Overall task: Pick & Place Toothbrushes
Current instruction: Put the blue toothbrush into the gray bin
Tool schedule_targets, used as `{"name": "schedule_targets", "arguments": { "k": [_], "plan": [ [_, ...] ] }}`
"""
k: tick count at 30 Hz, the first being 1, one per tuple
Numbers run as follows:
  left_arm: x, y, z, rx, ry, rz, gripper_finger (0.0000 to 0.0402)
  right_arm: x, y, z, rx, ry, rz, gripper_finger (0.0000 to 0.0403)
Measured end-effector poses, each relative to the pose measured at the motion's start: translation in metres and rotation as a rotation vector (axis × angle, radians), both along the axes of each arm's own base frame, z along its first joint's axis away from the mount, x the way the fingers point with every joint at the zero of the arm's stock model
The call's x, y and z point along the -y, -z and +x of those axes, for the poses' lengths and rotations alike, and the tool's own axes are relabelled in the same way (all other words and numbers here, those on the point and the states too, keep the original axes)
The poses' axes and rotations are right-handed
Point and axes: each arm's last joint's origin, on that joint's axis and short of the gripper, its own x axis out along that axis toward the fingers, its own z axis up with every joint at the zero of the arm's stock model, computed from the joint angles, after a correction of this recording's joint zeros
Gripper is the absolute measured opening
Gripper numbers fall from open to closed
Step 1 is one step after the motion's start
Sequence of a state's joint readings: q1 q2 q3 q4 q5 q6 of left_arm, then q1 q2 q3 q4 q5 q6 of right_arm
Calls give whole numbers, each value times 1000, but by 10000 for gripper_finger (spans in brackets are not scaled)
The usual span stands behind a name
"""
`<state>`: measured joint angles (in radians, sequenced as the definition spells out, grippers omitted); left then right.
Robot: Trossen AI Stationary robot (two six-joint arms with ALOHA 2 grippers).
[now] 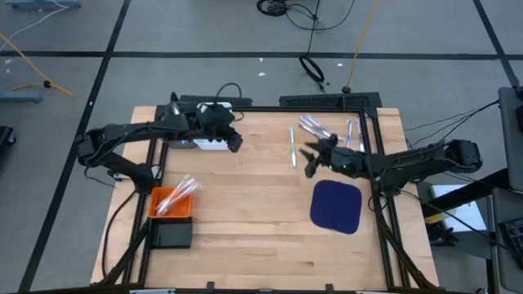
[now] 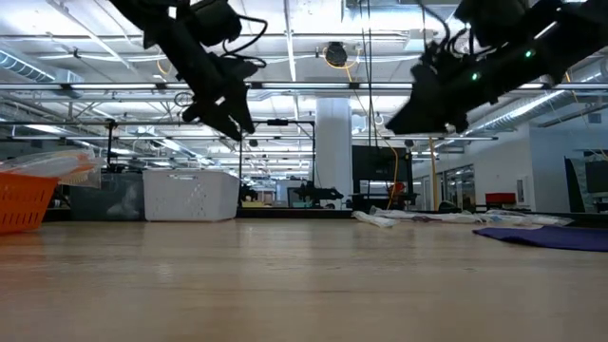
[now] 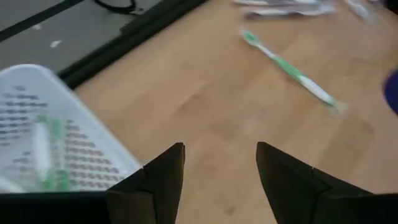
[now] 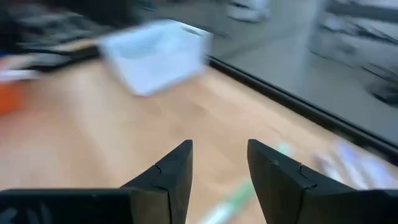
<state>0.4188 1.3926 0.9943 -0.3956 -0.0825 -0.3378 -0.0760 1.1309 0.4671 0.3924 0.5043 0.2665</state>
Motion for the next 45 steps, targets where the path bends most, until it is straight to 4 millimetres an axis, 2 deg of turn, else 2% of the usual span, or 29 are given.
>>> {"name": "schedule_targets", "arguments": {
  "k": [7,18,23,33,40,45],
  "plan": [
    [40,0,15,1,139,-3,182,32,16,-19,-119,259,125,144],
    [87,-1,24,-9,198,80,182,59,39,-64,-370,578,344,144],
    [96,-1,25,-12,184,113,182,62,46,-77,-441,623,476,144],
    [107,-1,25,-6,205,111,182,70,49,-90,-502,705,501,144],
    [110,-1,26,-6,216,111,182,68,52,-94,-531,714,550,144],
    [110,-1,26,-5,214,109,182,65,62,-99,-539,718,556,144]
  ]
}}
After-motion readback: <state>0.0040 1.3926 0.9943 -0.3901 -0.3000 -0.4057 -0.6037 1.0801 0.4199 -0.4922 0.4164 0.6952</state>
